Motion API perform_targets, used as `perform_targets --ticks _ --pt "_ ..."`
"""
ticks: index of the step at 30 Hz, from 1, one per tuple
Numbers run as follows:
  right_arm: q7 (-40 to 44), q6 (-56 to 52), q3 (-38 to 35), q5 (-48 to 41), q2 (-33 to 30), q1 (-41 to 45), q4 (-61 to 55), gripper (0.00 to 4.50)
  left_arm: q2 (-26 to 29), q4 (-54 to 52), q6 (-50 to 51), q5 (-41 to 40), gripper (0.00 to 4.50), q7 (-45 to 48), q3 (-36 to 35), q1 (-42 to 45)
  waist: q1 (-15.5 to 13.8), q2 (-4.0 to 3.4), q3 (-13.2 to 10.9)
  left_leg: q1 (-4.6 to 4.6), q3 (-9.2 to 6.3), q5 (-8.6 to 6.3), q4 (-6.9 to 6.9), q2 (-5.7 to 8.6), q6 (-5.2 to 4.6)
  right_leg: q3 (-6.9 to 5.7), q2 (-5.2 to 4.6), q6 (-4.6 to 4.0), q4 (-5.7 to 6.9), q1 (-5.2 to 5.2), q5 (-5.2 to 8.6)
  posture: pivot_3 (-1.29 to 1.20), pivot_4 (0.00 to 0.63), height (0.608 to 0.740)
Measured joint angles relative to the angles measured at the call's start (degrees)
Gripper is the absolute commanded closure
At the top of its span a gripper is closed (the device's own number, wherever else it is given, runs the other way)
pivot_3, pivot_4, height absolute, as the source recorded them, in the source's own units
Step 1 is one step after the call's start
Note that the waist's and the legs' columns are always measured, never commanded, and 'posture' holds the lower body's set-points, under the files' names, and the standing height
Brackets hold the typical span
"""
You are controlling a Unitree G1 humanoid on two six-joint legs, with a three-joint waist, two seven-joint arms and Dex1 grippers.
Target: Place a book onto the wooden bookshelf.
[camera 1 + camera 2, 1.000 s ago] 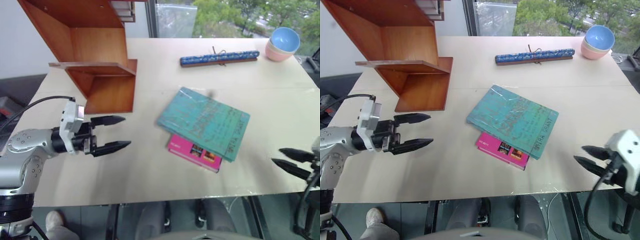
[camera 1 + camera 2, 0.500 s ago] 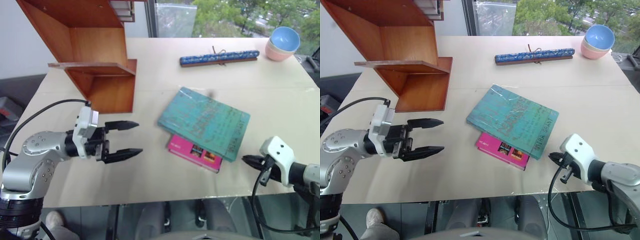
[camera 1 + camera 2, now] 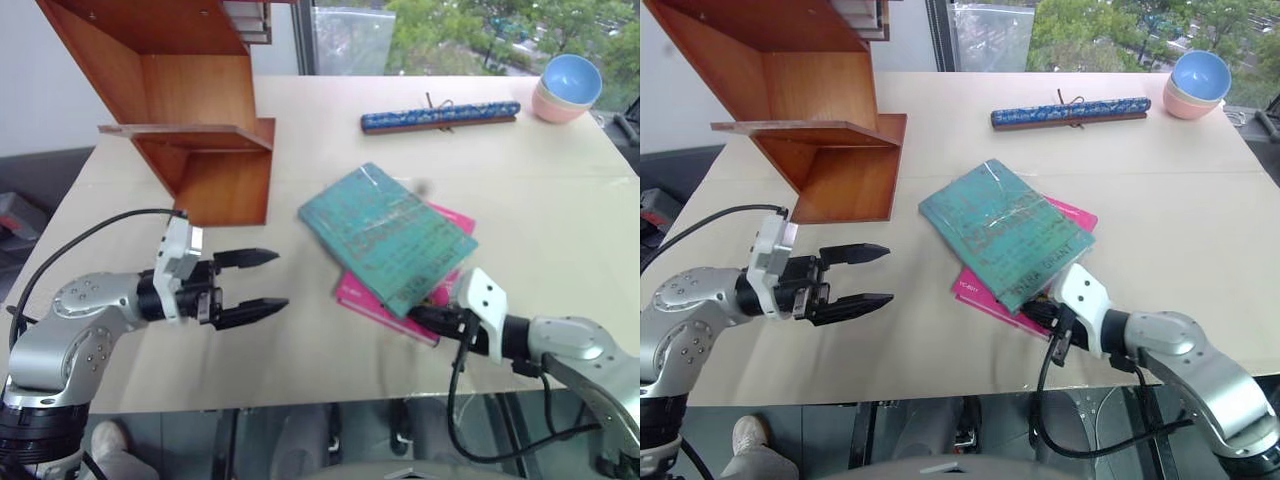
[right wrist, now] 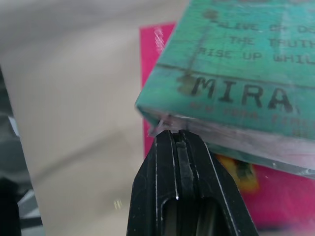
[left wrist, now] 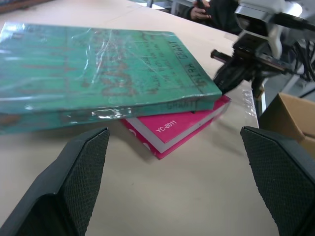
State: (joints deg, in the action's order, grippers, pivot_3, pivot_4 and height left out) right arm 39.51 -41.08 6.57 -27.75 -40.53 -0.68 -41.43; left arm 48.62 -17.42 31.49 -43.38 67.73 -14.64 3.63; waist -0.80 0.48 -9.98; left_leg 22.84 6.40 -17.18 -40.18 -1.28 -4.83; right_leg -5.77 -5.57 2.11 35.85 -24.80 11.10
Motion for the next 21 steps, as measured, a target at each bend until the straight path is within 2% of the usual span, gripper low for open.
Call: perform_targets --ticks 2,3,5,6,7,10,11,12,17,19,21 --pt "0.0 0.1 -0.2 -0.1 0.1 -0.5 -0.3 4.44 -0.8 -0.1 2.0 -0.8 0.00 -2.2 0.0 -0.4 0.0 0.00 0.0 0.00 0.01 0.00 0.00 0.00 0.00 0.00 0.00 0.05 0.00 0.00 -0.03 0.00 0.150 0.738" --pt "0.1 0.2 -1.3 -0.7 -0.1 -2.1 -1.2 4.07 -1.7 -0.3 4.3 -2.0 0.00 -4.8 -0.1 -0.7 -0.1 0.00 0.0 0.01 -0.02 0.00 0.00 0.01 0.00 -0.01 -0.01 0.15 0.00 0.01 -0.09 0.00 0.150 0.738" --pt "1.1 0.1 -5.8 -3.3 -0.7 -7.0 -3.0 3.68 -2.9 -0.9 8.6 -4.2 0.00 -9.2 -0.3 -0.8 -0.2 0.01 0.0 0.04 -0.07 0.00 0.00 0.03 0.00 -0.03 -0.03 0.21 -0.01 0.03 -0.12 0.00 0.150 0.738" --pt "1.3 0.1 -6.7 -3.8 -1.0 -7.6 -3.4 3.30 -3.0 -1.1 9.2 -4.5 0.00 -9.8 -0.4 -0.8 -0.3 0.00 0.0 0.05 -0.08 0.00 -0.01 0.04 -0.01 -0.03 -0.05 0.21 -0.01 0.03 -0.12 0.00 0.150 0.738" --pt "3.2 -0.2 -14.3 -6.8 -3.4 -15.1 -6.7 2.80 -3.1 -1.6 13.9 -6.9 0.00 -13.8 -0.6 -1.0 -0.4 0.01 0.0 0.03 -0.13 0.00 -0.01 0.05 -0.01 -0.03 -0.06 0.24 -0.02 0.10 -0.11 0.00 0.150 0.738" --pt "4.0 0.0 -23.2 -9.6 -3.3 -21.8 -10.9 1.53 -3.3 -1.7 18.9 -9.6 0.00 -17.5 -0.6 -0.6 -0.2 0.05 0.0 -0.07 -0.13 0.00 -0.01 0.02 0.00 0.00 -0.01 0.26 0.01 0.13 -0.10 0.00 0.150 0.738" --pt "3.9 0.2 -28.7 -11.3 -2.7 -24.2 -13.1 1.21 -3.7 -1.7 21.9 -11.4 0.00 -19.7 -0.6 0.3 -0.1 0.04 0.0 -0.10 -0.11 0.00 -0.02 0.01 0.01 -0.01 0.00 0.27 0.04 0.14 -0.10 0.00 0.150 0.738" --pt "3.5 0.9 -34.0 -12.6 -2.2 -25.5 -14.8 0.69 -4.1 -1.5 25.3 -13.3 0.00 -22.2 -0.6 1.5 0.0 0.08 0.1 -0.14 -0.09 -0.02 -0.03 -0.01 0.08 0.04 0.02 0.28 0.07 0.15 -0.10 0.00 0.150 0.738" --pt "2.2 4.4 -43.3 -19.1 -4.5 -26.7 -16.5 0.69 -7.5 2.9 36.9 -20.2 0.00 -31.4 -0.5 8.1 -0.1 0.14 0.1 -0.26 -0.08 -0.09 -0.11 0.00 0.28 0.17 0.04 0.25 0.22 0.24 -0.10 0.00 0.150 0.738" --pt "-0.3 6.7 -45.1 -25.5 -8.2 -24.7 -16.7 0.69 -12.3 8.7 43.4 -24.8 0.00 -38.8 -0.8 13.2 -0.1 0.18 0.1 -0.28 -0.08 0.05 -0.17 0.02 0.04 0.25 0.02 0.25 0.30 0.24 -0.11 0.00 0.150 0.738" --pt "-2.1 8.4 -45.4 -28.3 -10.3 -22.9 -17.2 0.69 -14.9 11.2 45.9 -27.1 0.00 -43.0 -0.9 15.1 -0.1 0.31 0.1 -0.25 -0.11 0.05 -0.17 0.02 0.04 0.33 0.03 0.25 0.30 0.23 -0.11 0.00 0.150 0.738"
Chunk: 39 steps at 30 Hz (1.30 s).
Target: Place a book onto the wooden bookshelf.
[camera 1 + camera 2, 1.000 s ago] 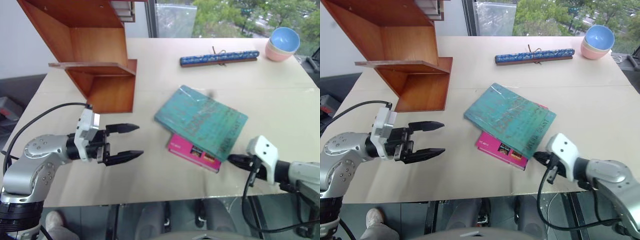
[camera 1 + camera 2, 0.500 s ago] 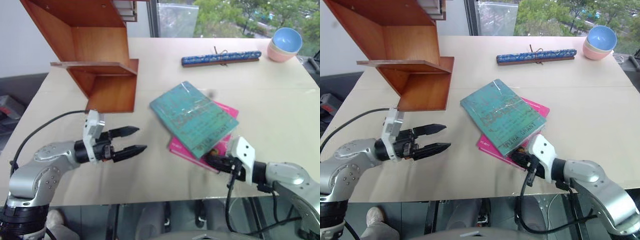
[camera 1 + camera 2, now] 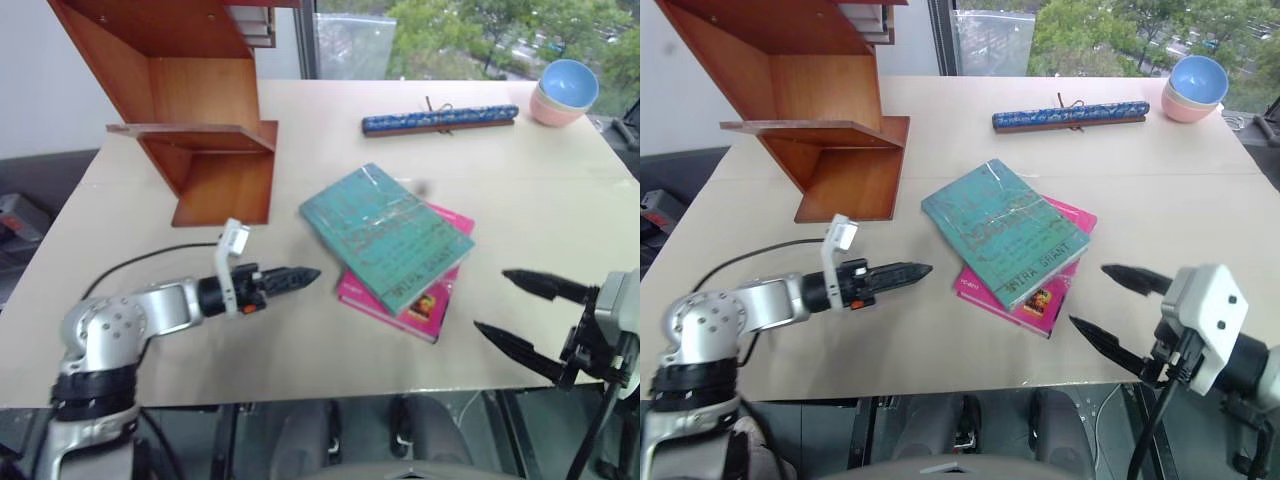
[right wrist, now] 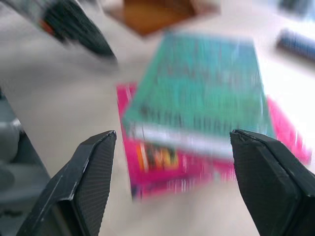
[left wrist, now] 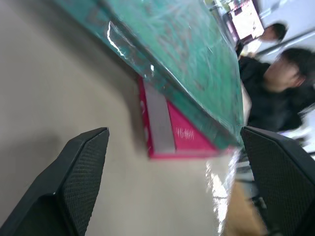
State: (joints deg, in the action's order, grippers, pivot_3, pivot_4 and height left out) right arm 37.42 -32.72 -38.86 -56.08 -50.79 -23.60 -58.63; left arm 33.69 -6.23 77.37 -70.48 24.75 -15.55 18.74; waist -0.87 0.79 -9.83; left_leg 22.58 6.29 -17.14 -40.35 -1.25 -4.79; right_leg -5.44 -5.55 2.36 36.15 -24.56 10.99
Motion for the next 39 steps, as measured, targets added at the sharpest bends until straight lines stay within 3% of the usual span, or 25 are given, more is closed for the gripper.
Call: perform_targets --ticks 7,15,18,24,26,29,31,32,34,35,37,39 --pt "-6.2 3.4 5.1 -4.8 -7.2 5.4 -0.2 0.69 -14.3 10.8 3.1 -10.1 0.00 -22.4 -3.1 6.5 -0.2 0.18 0.1 0.10 -0.05 0.01 0.00 0.05 -0.02 -0.02 -0.06 -0.24 -0.08 0.01 -0.15 0.00 0.150 0.738" --pt "-10.3 2.1 11.4 -4.7 -9.2 11.6 -0.2 0.69 -29.7 13.7 -7.4 -15.7 0.00 -40.2 -5.2 8.3 -0.7 0.29 0.1 0.05 -0.11 0.01 -0.06 0.10 -0.03 -0.11 -0.13 -0.24 -0.16 0.17 -0.16 0.00 0.150 0.738" --pt "-11.1 1.1 11.8 -5.1 -9.8 13.2 -0.2 0.62 -30.8 13.6 -9.3 -16.5 0.85 -42.8 -5.1 8.2 -0.9 0.28 0.1 0.04 -0.14 0.01 -0.06 0.09 -0.03 -0.14 -0.09 -0.25 -0.16 0.18 -0.16 0.00 0.150 0.738" --pt "-12.7 -0.8 12.3 -6.2 -10.3 15.6 -0.1 0.62 -32.0 13.6 -11.4 -18.8 3.71 -44.1 -4.6 7.6 -1.2 0.29 0.1 0.06 -0.15 0.01 -0.06 0.10 -0.03 -0.16 -0.07 -0.25 -0.18 0.19 -0.16 0.00 0.150 0.738" --pt "-12.9 -0.9 12.5 -6.2 -10.3 15.6 -0.1 0.62 -32.2 13.4 -11.5 -19.8 4.43 -43.4 -4.6 7.6 -1.3 0.31 0.2 0.05 -0.16 0.01 -0.06 0.10 -0.04 -0.16 -0.07 -0.25 -0.19 0.19 -0.16 0.00 0.150 0.738" --pt "-13.0 -1.2 12.8 -6.4 -10.3 15.6 0.0 0.62 -31.6 12.5 -11.8 -21.7 4.43 -42.6 -4.2 6.9 -1.3 0.37 0.2 0.05 -0.18 0.01 -0.06 0.09 -0.04 -0.19 -0.06 -0.25 -0.20 0.22 -0.16 0.00 0.150 0.738" --pt "-12.9 -1.2 12.8 -6.4 -9.9 15.0 0.0 0.62 -27.4 11.5 -10.6 -24.6 4.43 -41.2 -3.7 6.1 -1.1 0.40 0.2 0.05 -0.19 0.01 -0.05 0.02 -0.03 -0.19 0.03 -0.26 -0.20 0.20 -0.16 0.00 0.150 0.738" --pt "-12.7 -1.2 11.6 -6.4 -9.4 14.3 0.3 0.62 -21.1 9.0 -9.3 -27.3 4.43 -38.6 -4.7 6.1 -0.8 0.36 0.2 0.09 -0.21 0.02 -0.05 -0.01 -0.02 -0.20 0.07 -0.27 -0.18 0.14 -0.15 0.00 0.150 0.738" --pt "-12.7 -1.2 11.1 -6.4 -9.3 14.2 0.6 0.62 -19.8 8.0 -9.3 -27.8 4.43 -37.2 -5.7 6.9 -1.3 0.33 0.2 0.07 -0.21 0.02 -0.05 0.08 -0.02 -0.21 -0.04 -0.25 -0.21 0.21 -0.15 0.00 0.150 0.738" --pt "-12.3 -1.0 10.5 -6.4 -8.1 13.3 0.8 0.62 -14.0 4.7 -7.7 -24.7 4.43 -30.5 -2.3 8.4 -1.6 0.81 -0.1 0.27 -0.37 0.02 -0.08 0.10 -0.02 -0.46 -0.01 -0.26 -0.21 0.17 -0.15 0.00 0.150 0.738" --pt "-12.1 -1.0 9.9 -6.3 -7.5 12.6 1.3 0.62 -7.4 -0.7 -7.1 -19.5 4.43 -22.4 -0.5 13.3 -1.6 0.85 -0.1 0.35 -0.43 0.01 -0.10 0.18 -0.01 -0.67 0.01 -0.27 -0.25 0.15 -0.16 0.00 0.150 0.738" --pt "-11.7 -0.9 8.9 -5.7 -6.6 12.1 1.5 0.62 2.7 -10.4 -14.2 -5.6 4.43 -4.5 6.5 21.6 -1.5 0.79 -0.1 0.27 -0.32 0.00 -0.06 0.30 -0.01 -0.60 -0.03 -0.26 -0.34 0.19 -0.15 0.00 0.150 0.738"
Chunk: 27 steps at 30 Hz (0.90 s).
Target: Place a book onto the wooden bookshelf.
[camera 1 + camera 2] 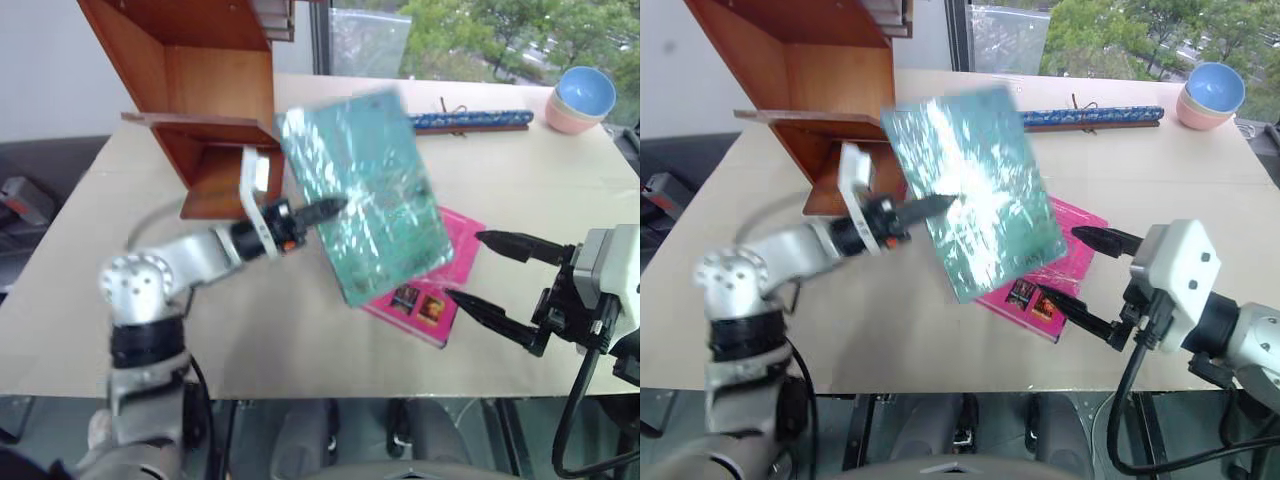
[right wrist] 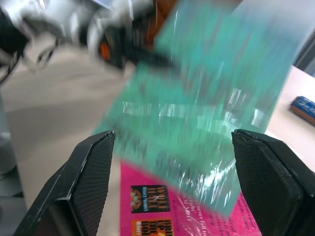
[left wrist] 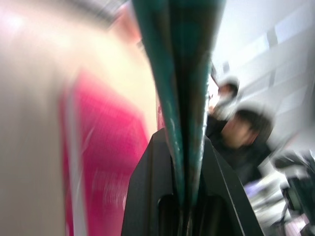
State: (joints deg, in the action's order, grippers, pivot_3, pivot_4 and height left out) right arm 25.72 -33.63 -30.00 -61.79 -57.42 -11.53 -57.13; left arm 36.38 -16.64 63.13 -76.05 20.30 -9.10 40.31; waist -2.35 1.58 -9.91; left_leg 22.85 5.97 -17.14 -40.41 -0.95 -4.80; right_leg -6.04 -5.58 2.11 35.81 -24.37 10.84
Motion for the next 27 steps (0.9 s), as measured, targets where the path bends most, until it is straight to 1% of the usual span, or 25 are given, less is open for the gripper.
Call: perform_targets --ticks 1,2,3,4,6,8,11,12,14,17,21,25,26,27 --pt "0.0 0.0 0.0 0.1 0.0 0.0 0.1 0.62 0.6 -0.6 -0.5 0.9 4.43 1.0 0.5 0.7 0.0 -0.05 0.0 -0.03 0.00 0.00 0.02 0.03 0.00 0.01 -0.01 0.00 -0.02 0.01 0.00 0.00 0.150 0.738" --pt "0.5 0.1 -0.3 0.6 0.5 -0.2 0.7 0.62 2.9 -3.0 -4.7 6.5 4.43 7.1 3.5 4.1 0.0 -0.10 0.1 -0.08 0.02 -0.01 0.07 0.05 0.00 0.02 -0.02 0.01 -0.06 0.05 0.01 0.00 0.150 0.738" --pt "1.3 0.3 -0.4 1.7 1.1 -0.6 1.6 0.62 5.6 -4.4 -11.5 15.0 4.43 14.1 8.3 8.6 -0.1 -0.08 0.0 -0.01 -0.05 -0.01 0.07 0.06 0.00 -0.08 -0.01 0.01 -0.10 0.05 0.01 0.00 0.150 0.738" --pt "2.0 0.3 -0.4 3.0 1.3 -0.7 2.7 0.62 7.8 -5.6 -19.3 23.3 4.43 20.4 11.5 13.0 0.1 -0.25 0.1 -0.09 0.00 -0.01 0.15 0.08 0.01 -0.02 0.02 0.01 -0.17 0.07 0.01 0.00 0.150 0.738" --pt "2.7 0.5 -0.3 4.6 2.0 -0.6 3.8 0.62 9.7 -4.6 -30.4 33.7 4.43 27.8 14.8 16.7 0.3 -0.47 0.2 -0.18 0.04 0.00 0.19 0.05 0.01 0.02 0.06 0.01 -0.17 0.09 0.01 0.00 0.150 0.738" --pt "3.0 0.6 0.0 5.6 2.4 -0.1 4.4 0.62 10.1 -2.1 -37.0 39.8 4.43 31.9 16.8 17.8 0.4 -0.68 0.2 -0.22 0.06 0.01 0.20 -0.06 0.02 0.04 0.17 0.01 -0.14 0.09 0.02 0.00 0.150 0.738" --pt "3.7 1.6 2.5 7.9 3.5 2.6 5.4 0.62 11.3 7.5 -47.4 50.1 4.43 37.5 19.1 21.6 0.4 -0.71 0.1 -0.18 0.05 0.10 0.12 -0.26 0.16 0.04 0.38 0.24 -0.13 0.06 0.15 0.00 0.150 0.738" --pt "4.1 2.2 4.4 9.1 4.2 3.8 6.0 0.62 13.4 11.6 -50.5 53.8 4.43 39.9 19.1 23.9 0.7 -0.71 0.0 -0.16 0.07 0.10 0.10 -0.32 0.16 0.09 0.43 0.23 -0.11 0.00 0.16 0.00 0.150 0.738" --pt "4.4 2.6 6.1 10.2 4.8 4.6 6.8 0.62 15.4 14.4 -51.3 56.7 4.43 41.6 19.1 26.1 0.9 -0.73 0.0 -0.10 0.09 0.10 0.11 -0.34 0.15 0.16 0.42 0.24 -0.06 -0.07 0.16 0.00 0.150 0.738" --pt "5.3 3.7 9.9 13.1 6.4 7.7 9.0 0.62 19.5 19.2 -51.1 63.1 4.43 45.0 20.6 29.7 1.2 -0.68 0.0 0.01 0.18 0.09 0.10 -0.30 0.10 0.28 0.40 0.26 -0.02 -0.23 0.16 0.00 0.150 0.738" --pt "6.9 5.5 14.1 16.8 8.7 11.5 12.0 0.62 24.6 22.4 -48.2 68.3 4.43 52.8 22.4 32.6 1.4 -0.48 -0.2 0.25 0.18 0.08 0.10 -0.32 0.09 0.25 0.40 0.26 -0.01 -0.45 0.16 0.00 0.150 0.738" --pt "8.4 7.1 15.9 19.0 10.2 13.7 14.0 0.62 27.7 25.0 -47.0 73.2 4.43 57.6 24.0 37.7 1.4 -0.44 -0.2 0.28 0.21 0.07 0.09 -0.31 0.07 0.27 0.40 0.27 -0.03 -0.49 0.16 0.00 0.150 0.738" --pt "9.3 7.8 16.9 20.0 11.0 15.0 15.2 0.62 29.2 27.3 -47.5 76.5 4.43 59.7 25.3 40.7 1.4 -0.43 -0.3 0.27 0.22 0.07 0.09 -0.32 0.07 0.27 0.42 0.27 -0.02 -0.49 0.17 0.00 0.150 0.738" --pt "9.7 8.1 17.3 20.4 11.2 15.3 15.6 0.62 29.5 28.1 -47.9 78.0 4.43 60.3 25.7 41.5 1.4 -0.45 -0.2 0.24 0.23 0.07 0.09 -0.32 0.07 0.29 0.42 0.27 -0.01 -0.49 0.17 0.00 0.150 0.738"
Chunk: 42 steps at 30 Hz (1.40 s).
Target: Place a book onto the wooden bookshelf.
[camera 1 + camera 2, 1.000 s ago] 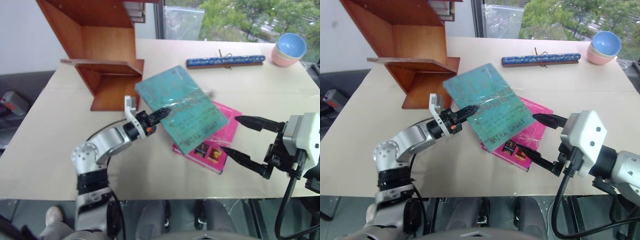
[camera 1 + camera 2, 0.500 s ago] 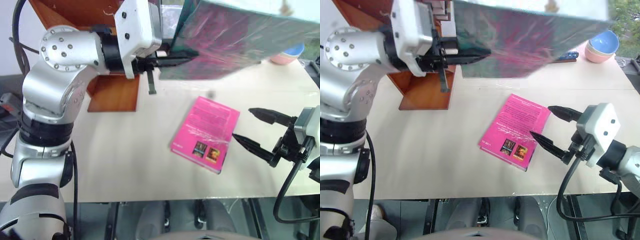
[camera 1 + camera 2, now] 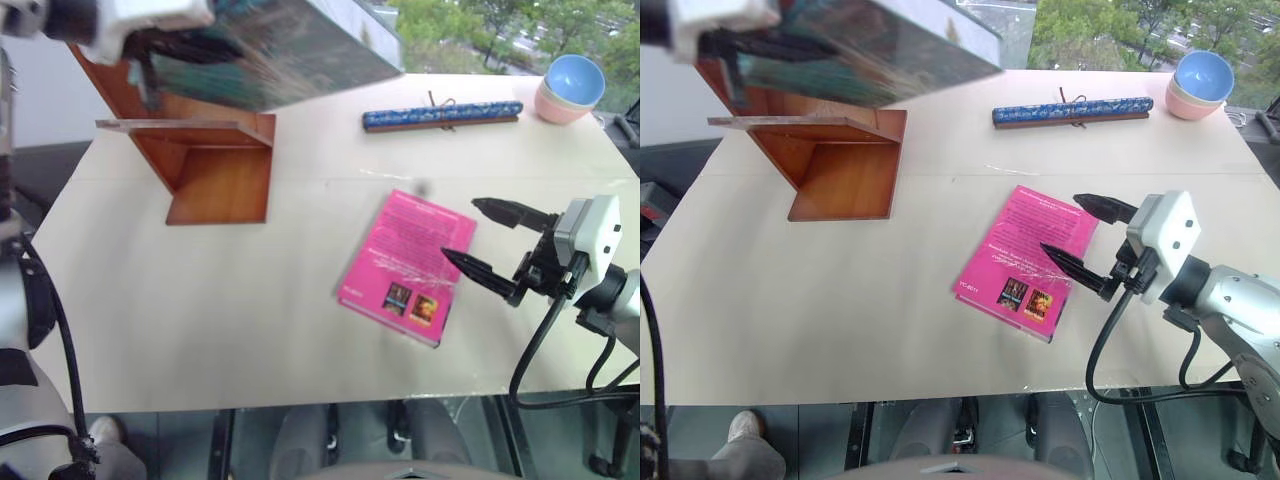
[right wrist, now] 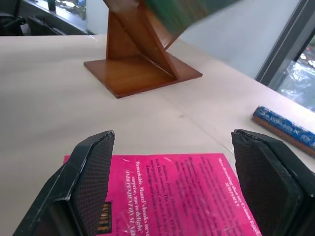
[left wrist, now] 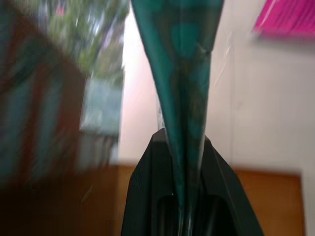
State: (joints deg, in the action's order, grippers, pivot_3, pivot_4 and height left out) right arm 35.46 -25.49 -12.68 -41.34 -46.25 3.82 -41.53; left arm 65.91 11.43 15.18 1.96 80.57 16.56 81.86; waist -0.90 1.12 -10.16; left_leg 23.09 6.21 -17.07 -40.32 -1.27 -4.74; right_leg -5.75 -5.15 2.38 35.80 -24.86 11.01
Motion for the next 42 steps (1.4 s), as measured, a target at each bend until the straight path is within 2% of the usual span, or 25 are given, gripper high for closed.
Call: perform_targets --ticks 6,12,17,23,30,34,36,37,38,40,42 --pt "2.4 2.1 1.7 2.6 1.8 2.1 2.5 0.62 2.4 7.1 -4.0 12.2 4.43 5.0 5.0 3.0 0.1 -0.01 0.0 -0.07 0.13 0.00 -0.02 -0.04 -0.01 0.13 0.00 0.00 0.10 -0.03 0.00 0.00 0.150 0.738" --pt "2.7 2.4 3.5 4.9 3.4 6.3 3.7 0.62 3.0 2.5 0.4 20.0 4.43 5.2 6.4 -4.7 1.6 0.00 0.0 -0.12 0.40 0.00 -0.01 -0.17 0.00 0.45 0.13 0.00 0.34 -0.25 0.00 0.00 0.150 0.738" --pt "1.4 1.9 3.7 5.1 5.2 10.3 4.4 0.62 3.2 -2.0 4.9 21.0 4.43 4.9 2.9 -9.7 2.0 -0.03 0.0 -0.33 0.82 0.00 -0.03 -0.19 0.00 0.95 0.13 -0.02 0.77 -0.48 0.02 0.00 0.150 0.738" --pt "-0.4 0.0 3.2 0.6 6.2 14.9 3.6 0.62 3.3 -8.2 10.0 20.9 4.43 4.1 -2.6 -16.2 1.8 -0.03 0.0 -0.29 1.04 0.00 -0.06 -0.15 -0.01 1.17 0.08 -0.03 0.92 -0.66 0.01 0.00 0.150 0.738" --pt "-2.4 -1.4 2.3 -4.0 7.2 16.6 2.1 0.62 0.4 -9.2 13.1 21.5 4.43 1.4 -3.7 -17.9 1.5 -0.13 0.1 -0.34 1.11 0.00 -0.08 -0.14 -0.01 1.21 0.07 -0.03 1.02 -0.66 0.01 0.00 0.150 0.738" --pt "-3.4 -1.8 2.1 -6.1 7.5 16.7 0.7 0.62 -1.1 -9.2 15.6 20.5 3.05 1.0 -4.6 -19.1 1.5 -0.19 0.1 -0.38 1.15 0.01 -0.11 -0.15 -0.01 1.26 0.08 -0.03 1.06 -0.66 0.01 0.00 0.150 0.738" --pt "-4.0 -2.0 2.4 -6.9 8.4 17.5 0.5 0.62 -2.5 -9.1 16.9 20.2 1.98 0.8 -4.5 -19.7 1.5 -0.15 0.1 -0.34 1.15 0.01 -0.18 -0.17 -0.01 1.25 0.10 -0.02 1.08 -0.67 0.00 0.00 0.150 0.738" --pt "-4.3 -2.0 2.7 -7.6 8.8 18.4 0.4 0.62 -3.0 -9.0 17.4 19.9 1.61 0.6 -4.5 -19.7 1.5 -0.15 0.1 -0.33 1.16 0.00 -0.19 -0.17 -0.02 1.26 0.10 -0.02 1.08 -0.67 0.00 0.00 0.150 0.738" --pt "-4.6 -2.0 2.8 -8.4 9.5 19.3 0.3 0.62 -3.3 -8.9 18.1 19.7 0.98 0.5 -4.5 -19.7 1.6 -0.15 0.1 -0.33 1.17 0.00 -0.19 -0.16 -0.02 1.27 0.10 -0.03 1.07 -0.68 0.00 0.00 0.150 0.738" --pt "-4.7 -2.0 3.0 -9.1 10.1 20.4 0.2 0.62 -3.7 -8.6 19.0 19.2 0.11 0.4 -4.4 -19.8 1.5 -0.13 0.1 -0.29 1.15 0.00 -0.19 -0.17 -0.02 1.25 0.11 -0.06 1.07 -0.71 -0.01 0.00 0.150 0.738" --pt "-4.8 -2.0 3.3 -9.6 10.6 22.0 0.4 0.62 -3.8 -8.6 19.9 18.6 0.02 -0.2 -4.5 -19.8 1.5 -0.12 0.1 -0.25 1.14 0.00 -0.19 -0.16 -0.02 1.23 0.10 -0.24 1.05 -0.72 -0.12 0.00 0.150 0.738"
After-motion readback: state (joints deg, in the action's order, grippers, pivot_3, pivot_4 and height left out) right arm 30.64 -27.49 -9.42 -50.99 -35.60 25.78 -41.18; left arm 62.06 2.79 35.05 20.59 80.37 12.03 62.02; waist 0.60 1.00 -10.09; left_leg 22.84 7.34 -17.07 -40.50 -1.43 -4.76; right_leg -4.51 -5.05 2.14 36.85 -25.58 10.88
